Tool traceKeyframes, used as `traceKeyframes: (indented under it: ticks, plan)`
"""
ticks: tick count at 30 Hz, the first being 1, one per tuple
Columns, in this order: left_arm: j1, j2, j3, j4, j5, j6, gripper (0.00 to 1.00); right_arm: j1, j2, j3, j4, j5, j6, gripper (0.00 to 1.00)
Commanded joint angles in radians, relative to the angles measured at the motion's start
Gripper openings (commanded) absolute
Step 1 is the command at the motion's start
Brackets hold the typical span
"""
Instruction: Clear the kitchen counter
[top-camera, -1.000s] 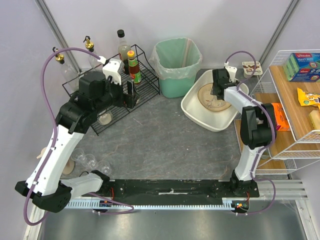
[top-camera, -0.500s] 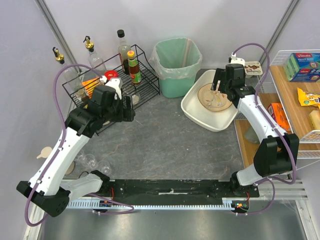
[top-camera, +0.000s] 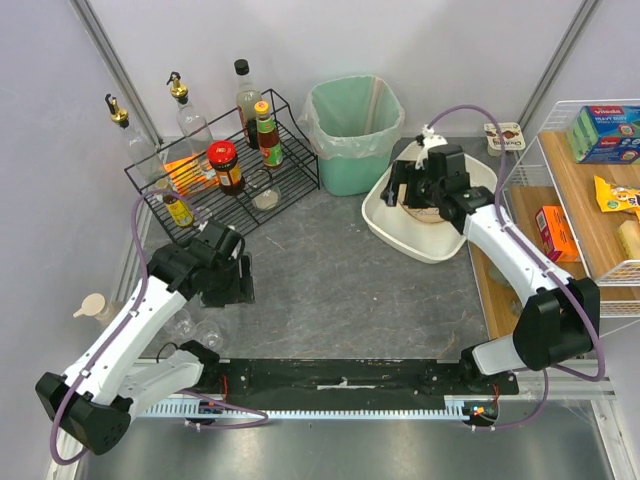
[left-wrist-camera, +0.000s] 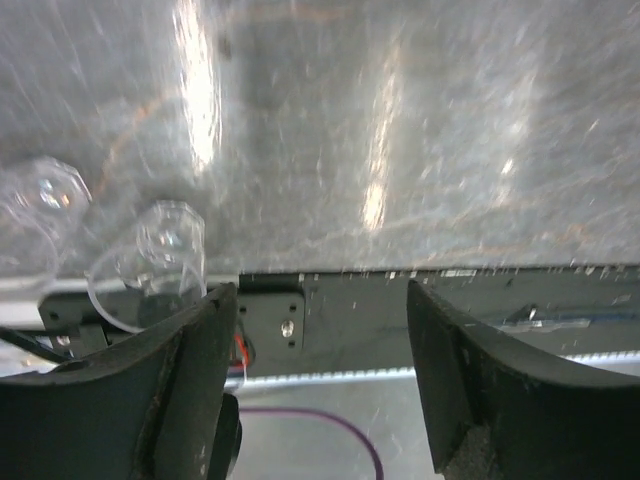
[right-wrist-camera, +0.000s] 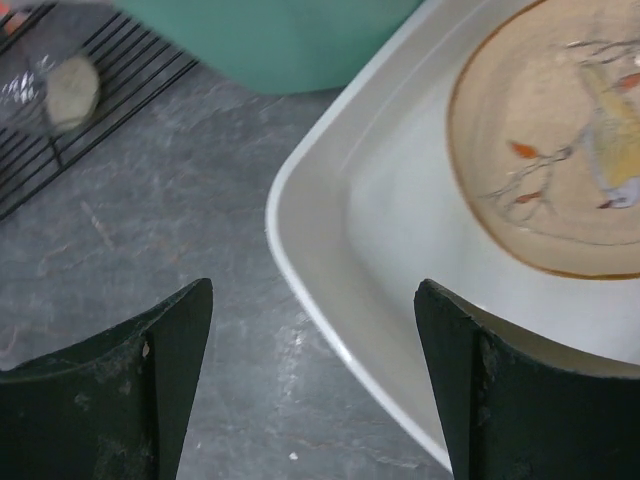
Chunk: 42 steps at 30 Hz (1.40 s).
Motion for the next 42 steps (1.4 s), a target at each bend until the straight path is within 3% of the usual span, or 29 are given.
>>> traceKeyframes:
  ticks: [1, 8, 14, 32, 36, 42]
  plan:
    - [-0.002, -0.046, -0.063, -0.132, 0.081, -0.126, 0.73, 0.076, -0.058, -0.076, 0.041, -0.057, 0.035, 0.88]
    - [-0.002, -0.088, -0.146, -0.151, -0.109, -0.279, 0.73, 0.162, -0.052, -0.235, 0.187, -0.108, 0.112, 0.86]
    - [-0.002, -0.051, -0.229, -0.045, -0.126, -0.344, 0.68, 0.211, -0.044, -0.252, 0.208, -0.118, 0.147, 0.84]
    - [0.001, -0.081, -0.287, -0.050, -0.192, -0.583, 0.68, 0.214, -0.067, -0.255, 0.167, -0.109, 0.186, 0.83]
    - [0.001, -0.077, -0.290, -0.036, -0.236, -0.620, 0.62, 0.216, -0.073, -0.238, 0.135, -0.112, 0.183, 0.82]
    - [0.000, -0.064, -0.290, -0.037, -0.290, -0.673, 0.60, 0.218, -0.093, -0.243, 0.104, -0.109, 0.172, 0.82]
